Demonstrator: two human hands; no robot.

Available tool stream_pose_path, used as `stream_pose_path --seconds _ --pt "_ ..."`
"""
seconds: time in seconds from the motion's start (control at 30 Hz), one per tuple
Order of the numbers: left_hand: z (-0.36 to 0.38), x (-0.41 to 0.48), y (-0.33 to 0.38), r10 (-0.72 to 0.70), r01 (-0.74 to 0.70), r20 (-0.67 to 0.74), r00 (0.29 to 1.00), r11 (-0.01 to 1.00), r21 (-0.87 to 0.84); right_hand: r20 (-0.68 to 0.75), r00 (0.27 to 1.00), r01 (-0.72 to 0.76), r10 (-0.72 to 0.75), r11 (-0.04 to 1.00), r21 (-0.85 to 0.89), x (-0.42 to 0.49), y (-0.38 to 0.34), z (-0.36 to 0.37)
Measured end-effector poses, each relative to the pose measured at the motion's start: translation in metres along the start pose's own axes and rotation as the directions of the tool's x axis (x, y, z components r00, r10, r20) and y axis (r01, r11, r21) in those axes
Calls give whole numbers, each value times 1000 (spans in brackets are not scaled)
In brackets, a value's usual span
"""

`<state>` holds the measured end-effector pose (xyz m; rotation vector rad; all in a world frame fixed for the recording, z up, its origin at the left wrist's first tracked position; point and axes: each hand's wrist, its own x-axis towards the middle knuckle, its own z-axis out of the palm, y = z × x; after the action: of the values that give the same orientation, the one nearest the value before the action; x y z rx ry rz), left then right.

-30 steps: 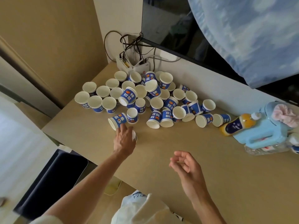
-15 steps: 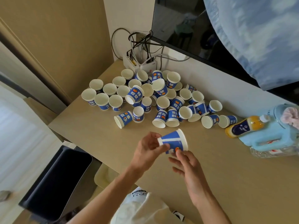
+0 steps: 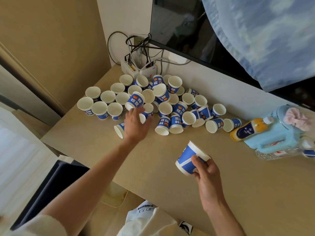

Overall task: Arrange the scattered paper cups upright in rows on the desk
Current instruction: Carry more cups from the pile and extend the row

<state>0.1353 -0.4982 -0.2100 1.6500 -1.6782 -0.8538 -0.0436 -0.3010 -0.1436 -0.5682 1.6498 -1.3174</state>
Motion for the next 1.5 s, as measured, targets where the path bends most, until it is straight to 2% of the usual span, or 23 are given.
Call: stream_pose_path --seconds 0.1,0.33,0.43,0.63,0.77,0.9,0.97,1.1,1.23,1.5 --pt "2 64 -8 -22 31 -42 999 973 231 -16 1000 -7 6 999 -36 -4 2 -2" --pt "15 126 -27 -122 65 68 990 834 548 -78 997 -23 19 998 -56 -17 10 -9" --pt "21 134 -34 -117 50 77 990 807 588 -128 991 -32 28 999 -34 -22 13 -13" --pt "23 140 -43 -47 4 63 997 834 552 -161 986 -35 33 999 -6 -26 16 -22" --pt "4 124 -20 -6 -2 18 1000 918 398 -153 988 -23 26 1000 21 -29 21 -25" --pt "-8 63 20 57 -62 82 995 997 51 -179 984 -12 23 998 65 -29 26 -35" --pt "-11 16 42 93 -75 145 985 989 -124 -187 982 1 15 996 84 -29 27 -45" --pt "6 -70 77 80 34 308 948 937 -348 -223 974 54 -35 995 79 -33 22 -72" --pt "41 -137 110 146 60 402 904 887 -457 -295 951 114 -89 991 69 -49 18 -112" --pt "97 -256 202 274 22 445 853 832 -555 -508 851 249 -134 954 164 -116 17 -224"
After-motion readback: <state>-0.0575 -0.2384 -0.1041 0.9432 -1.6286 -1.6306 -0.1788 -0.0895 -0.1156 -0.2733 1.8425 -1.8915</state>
